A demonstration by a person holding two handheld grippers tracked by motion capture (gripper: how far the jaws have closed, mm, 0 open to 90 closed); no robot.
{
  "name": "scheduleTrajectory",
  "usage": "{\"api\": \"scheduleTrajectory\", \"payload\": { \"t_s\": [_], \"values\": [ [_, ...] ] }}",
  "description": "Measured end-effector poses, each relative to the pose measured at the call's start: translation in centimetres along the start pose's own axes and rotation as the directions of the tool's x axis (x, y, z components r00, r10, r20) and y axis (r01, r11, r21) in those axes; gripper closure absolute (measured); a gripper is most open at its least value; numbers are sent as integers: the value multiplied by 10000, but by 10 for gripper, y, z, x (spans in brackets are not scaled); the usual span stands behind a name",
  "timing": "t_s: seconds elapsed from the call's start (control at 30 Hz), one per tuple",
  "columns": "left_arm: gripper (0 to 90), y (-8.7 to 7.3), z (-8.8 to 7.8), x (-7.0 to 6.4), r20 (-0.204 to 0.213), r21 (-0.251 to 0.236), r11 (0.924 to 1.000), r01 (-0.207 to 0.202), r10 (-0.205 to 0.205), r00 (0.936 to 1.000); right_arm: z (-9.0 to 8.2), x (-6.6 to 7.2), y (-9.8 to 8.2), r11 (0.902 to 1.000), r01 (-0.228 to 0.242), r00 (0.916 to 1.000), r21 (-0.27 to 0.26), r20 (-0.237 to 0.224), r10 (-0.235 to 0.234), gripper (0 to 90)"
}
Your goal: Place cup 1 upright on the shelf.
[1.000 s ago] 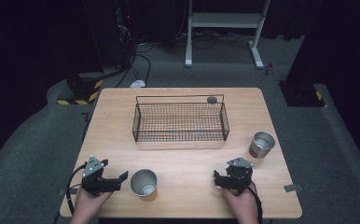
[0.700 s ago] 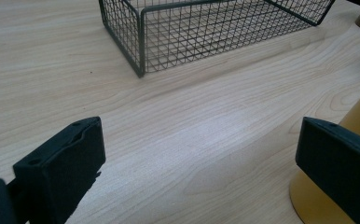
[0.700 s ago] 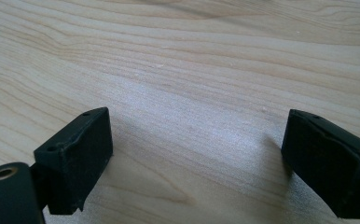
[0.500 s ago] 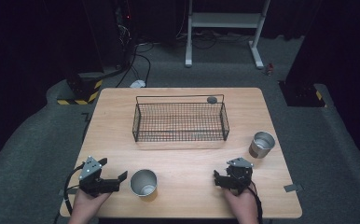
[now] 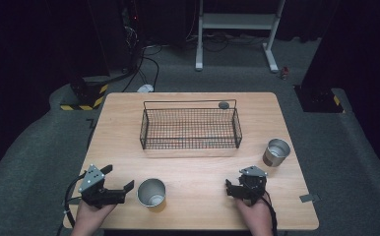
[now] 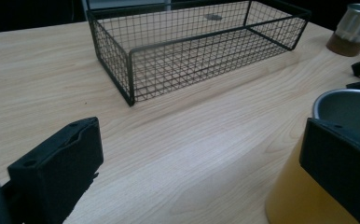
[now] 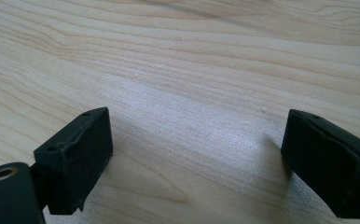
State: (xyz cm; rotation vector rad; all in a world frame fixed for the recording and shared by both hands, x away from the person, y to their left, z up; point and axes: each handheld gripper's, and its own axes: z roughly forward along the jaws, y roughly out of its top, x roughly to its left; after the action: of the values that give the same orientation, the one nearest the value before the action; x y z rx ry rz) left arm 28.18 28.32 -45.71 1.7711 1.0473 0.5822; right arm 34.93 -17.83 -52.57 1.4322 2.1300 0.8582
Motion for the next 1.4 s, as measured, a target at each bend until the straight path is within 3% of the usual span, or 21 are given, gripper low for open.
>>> {"api": "scheduleTrajectory", "payload": {
  "t_s": [0.5, 0.77, 1.0, 1.4],
  "values": [
    [1, 9, -2, -21, 754, -366, 9993, 27, 1, 9972, 0, 0, 0, 10000, 5, 10000, -1, 9, -5, 87],
    [6, 13, 2, -33, 1414, -341, 9994, 87, -38, 9899, 0, 0, 0, 10000, 4, 10000, 0, 12, -4, 90],
    [6, 13, 8, -44, 1499, -319, 9995, -53, 100, 9886, 0, 0, 0, 10000, 10, 10000, 2, 13, -10, 91],
    [1, 11, 15, -62, 2030, -346, 9987, -381, 444, 9782, 0, 0, 0, 10000, 11, 10000, 1, 13, -11, 91]
  ]
}}
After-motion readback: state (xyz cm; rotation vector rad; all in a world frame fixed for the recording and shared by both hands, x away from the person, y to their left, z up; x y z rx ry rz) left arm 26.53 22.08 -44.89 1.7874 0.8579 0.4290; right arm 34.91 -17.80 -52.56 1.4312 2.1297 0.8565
